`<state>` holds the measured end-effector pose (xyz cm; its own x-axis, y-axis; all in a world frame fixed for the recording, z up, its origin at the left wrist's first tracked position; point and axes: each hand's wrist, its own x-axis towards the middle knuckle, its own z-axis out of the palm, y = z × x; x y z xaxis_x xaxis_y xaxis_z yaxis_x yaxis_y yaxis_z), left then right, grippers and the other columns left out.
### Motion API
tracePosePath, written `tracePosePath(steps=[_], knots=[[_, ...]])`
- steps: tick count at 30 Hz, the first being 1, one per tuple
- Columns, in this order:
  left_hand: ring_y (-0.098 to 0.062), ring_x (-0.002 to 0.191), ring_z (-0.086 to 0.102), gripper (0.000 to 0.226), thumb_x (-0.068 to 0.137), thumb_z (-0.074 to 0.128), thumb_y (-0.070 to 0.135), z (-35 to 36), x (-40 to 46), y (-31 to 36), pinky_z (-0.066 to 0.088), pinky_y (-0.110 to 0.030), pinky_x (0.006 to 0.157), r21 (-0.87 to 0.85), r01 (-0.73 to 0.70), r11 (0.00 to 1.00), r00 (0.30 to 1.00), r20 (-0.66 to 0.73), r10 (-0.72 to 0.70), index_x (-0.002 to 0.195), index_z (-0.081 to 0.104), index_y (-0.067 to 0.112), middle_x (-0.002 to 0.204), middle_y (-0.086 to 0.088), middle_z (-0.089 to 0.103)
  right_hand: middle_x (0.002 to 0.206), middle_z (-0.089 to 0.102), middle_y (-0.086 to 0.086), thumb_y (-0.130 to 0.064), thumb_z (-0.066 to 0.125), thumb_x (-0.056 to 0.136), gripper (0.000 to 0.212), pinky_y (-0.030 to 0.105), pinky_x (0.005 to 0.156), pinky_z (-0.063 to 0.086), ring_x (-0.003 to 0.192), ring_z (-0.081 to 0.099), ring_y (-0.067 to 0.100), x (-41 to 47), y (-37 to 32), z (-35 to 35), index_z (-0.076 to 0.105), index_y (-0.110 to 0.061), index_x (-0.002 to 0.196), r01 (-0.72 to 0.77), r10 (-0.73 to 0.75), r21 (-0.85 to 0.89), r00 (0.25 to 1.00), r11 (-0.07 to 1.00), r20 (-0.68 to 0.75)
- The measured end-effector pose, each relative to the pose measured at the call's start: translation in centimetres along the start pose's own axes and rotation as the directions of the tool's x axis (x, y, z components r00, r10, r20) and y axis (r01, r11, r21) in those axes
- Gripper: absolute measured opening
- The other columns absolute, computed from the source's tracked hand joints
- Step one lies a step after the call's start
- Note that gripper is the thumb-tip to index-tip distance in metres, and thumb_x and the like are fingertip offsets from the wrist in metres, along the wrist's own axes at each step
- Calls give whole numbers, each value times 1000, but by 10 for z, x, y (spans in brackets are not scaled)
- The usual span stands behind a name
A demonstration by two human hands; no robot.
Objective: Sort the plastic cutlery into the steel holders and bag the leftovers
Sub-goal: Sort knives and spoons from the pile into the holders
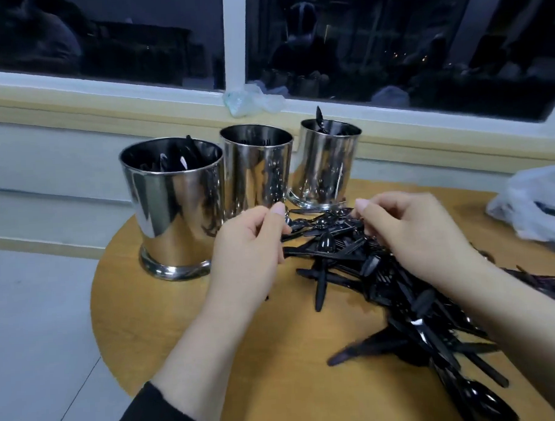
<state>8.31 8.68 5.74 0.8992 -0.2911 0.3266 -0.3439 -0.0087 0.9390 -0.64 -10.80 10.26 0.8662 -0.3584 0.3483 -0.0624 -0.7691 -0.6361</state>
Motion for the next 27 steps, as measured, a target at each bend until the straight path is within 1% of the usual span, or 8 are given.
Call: tracePosePath(steps=[3,5,7,9,16,20,23,27], knots=[[-18,54,51,45,103,54,39,28,-14,-9,40,-34,60,152,-39,988,995,92,25,69,59,10,61,-14,59,66,63,5,-48,53,98,35,23,53,37,51,49,12,-49,41,-23,71,-26,78,-27,23,-59,998,998,-61],[-17,57,53,42,102,54,43,44,-25,-14,40,-35,60,249,-69,966,984,175,25,69,59,17,63,-11,60,77,69,-10,-51,50,94,31,17,62,44,69,62,4,-79,61,-34,72,-32,83,-19,12,-68,994,998,-105],[-12,57,51,37,100,53,49,58,-38,-17,44,-36,60,370,-143,918,959,281,37,73,60,26,61,1,59,81,69,-12,-51,47,93,36,20,71,47,81,64,4,-102,77,-40,73,-27,85,8,-19,-91,993,996,-116],[-8,65,53,32,97,52,56,69,-49,-19,51,-40,64,476,-253,842,920,388,57,80,63,31,67,9,58,77,66,-10,-47,47,95,38,25,71,46,79,63,8,-119,93,-41,72,-21,83,32,-46,-121,993,992,-112],[-6,87,52,46,87,43,77,90,-82,-25,53,-39,75,501,-472,726,818,555,149,100,62,38,88,19,51,80,60,-15,-29,55,101,24,22,73,44,81,58,7,-141,115,-34,71,-19,86,120,-141,-158,981,980,-130],[-6,104,49,54,86,45,76,93,-91,-22,48,-31,90,577,-540,613,778,620,102,118,63,36,105,20,51,77,57,-18,-34,58,100,22,17,71,39,81,56,4,-141,116,-36,70,-23,84,100,-111,-156,992,983,-63],[-4,107,49,55,88,48,73,94,-95,-18,41,-23,87,606,-569,556,780,612,130,128,60,38,110,20,52,77,57,-18,-39,58,97,22,12,71,35,82,54,3,-142,114,-36,67,-26,81,108,-110,-184,994,977,3],[-9,103,47,53,95,45,65,97,-98,-15,40,-26,85,622,-598,506,769,623,144,143,52,43,112,18,48,80,58,-14,-46,60,93,18,13,71,37,89,53,4,-151,114,-43,68,-31,88,67,-52,-174,994,982,92]])
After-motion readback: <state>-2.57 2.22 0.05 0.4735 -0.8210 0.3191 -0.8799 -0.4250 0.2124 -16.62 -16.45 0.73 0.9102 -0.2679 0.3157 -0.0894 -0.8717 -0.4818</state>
